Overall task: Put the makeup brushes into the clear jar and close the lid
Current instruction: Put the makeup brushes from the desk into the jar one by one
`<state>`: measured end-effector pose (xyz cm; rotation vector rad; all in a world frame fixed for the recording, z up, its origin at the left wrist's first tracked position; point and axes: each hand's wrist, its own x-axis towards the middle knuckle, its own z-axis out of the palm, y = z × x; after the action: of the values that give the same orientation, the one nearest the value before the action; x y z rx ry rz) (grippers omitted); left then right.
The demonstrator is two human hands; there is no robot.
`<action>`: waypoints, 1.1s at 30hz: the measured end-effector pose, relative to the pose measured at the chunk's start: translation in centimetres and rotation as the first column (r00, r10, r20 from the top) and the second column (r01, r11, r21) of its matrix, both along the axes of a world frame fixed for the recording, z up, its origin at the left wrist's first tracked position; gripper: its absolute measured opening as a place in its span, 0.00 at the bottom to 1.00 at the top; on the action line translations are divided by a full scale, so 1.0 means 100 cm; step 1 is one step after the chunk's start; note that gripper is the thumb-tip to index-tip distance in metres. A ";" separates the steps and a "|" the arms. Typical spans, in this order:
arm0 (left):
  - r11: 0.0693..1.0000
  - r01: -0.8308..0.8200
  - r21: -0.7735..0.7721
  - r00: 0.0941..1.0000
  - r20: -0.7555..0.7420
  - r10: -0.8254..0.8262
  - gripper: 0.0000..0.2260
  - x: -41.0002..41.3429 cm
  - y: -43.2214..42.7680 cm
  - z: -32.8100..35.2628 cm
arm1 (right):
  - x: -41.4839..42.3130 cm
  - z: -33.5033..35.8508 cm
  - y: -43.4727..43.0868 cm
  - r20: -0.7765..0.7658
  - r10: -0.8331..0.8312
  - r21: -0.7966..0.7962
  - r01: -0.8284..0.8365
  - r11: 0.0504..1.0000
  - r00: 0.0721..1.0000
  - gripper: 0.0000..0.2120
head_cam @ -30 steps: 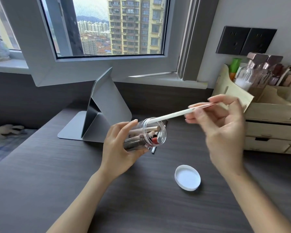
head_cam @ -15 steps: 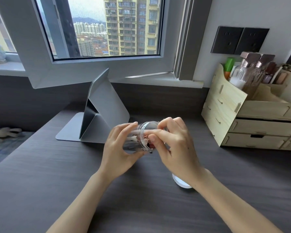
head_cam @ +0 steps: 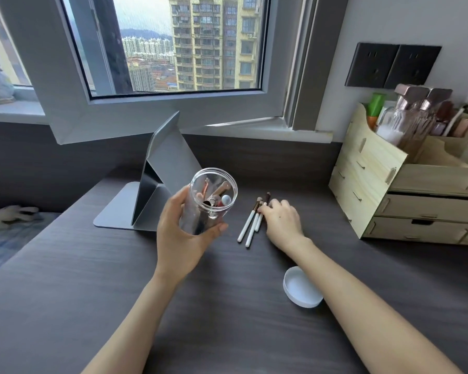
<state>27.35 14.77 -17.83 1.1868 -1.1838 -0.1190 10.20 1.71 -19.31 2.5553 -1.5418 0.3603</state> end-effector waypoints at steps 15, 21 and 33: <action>0.999 -0.010 0.033 0.994 0.106 0.006 0.33 -0.003 0.003 0.001 | -0.069 0.021 -0.009 -0.467 0.232 -0.057 -0.291 0.955 0.853 0.10; 0.998 -0.012 0.060 0.975 0.224 -0.002 0.34 -0.007 0.006 0.003 | -0.086 0.068 0.046 0.400 0.380 -0.354 -0.242 0.903 0.834 0.12; 1.000 -0.012 0.020 0.917 0.398 0.003 0.35 -0.010 0.006 -0.002 | -0.037 0.119 0.114 0.079 0.576 -0.261 -0.541 0.799 0.813 0.17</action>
<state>26.34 15.33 -17.99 1.2710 -1.5366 0.1232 6.49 13.09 -7.41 2.7908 -0.6701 0.7659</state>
